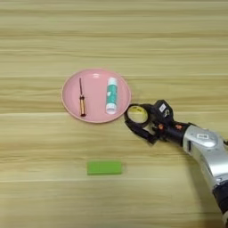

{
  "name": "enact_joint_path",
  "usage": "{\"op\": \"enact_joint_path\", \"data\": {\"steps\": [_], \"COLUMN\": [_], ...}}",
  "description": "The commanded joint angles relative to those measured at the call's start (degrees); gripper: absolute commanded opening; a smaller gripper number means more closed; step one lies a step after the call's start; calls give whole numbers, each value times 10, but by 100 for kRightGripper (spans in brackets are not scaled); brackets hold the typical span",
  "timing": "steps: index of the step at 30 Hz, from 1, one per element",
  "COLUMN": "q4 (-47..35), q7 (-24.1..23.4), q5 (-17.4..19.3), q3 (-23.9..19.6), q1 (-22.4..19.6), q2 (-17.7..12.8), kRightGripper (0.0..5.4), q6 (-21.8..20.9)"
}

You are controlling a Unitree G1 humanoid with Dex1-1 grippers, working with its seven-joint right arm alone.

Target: Move the objects on the table

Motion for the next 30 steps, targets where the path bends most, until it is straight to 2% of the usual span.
{"op": "enact_joint_path", "data": {"steps": [1,30], "q4": [-4,35], "q7": [-24,-62], "q5": [-12,3], "q3": [-7,-41], "q1": [-26,-53], "q2": [-15,-9], "kRightGripper": [404,404], "q6": [-5,-29]}}
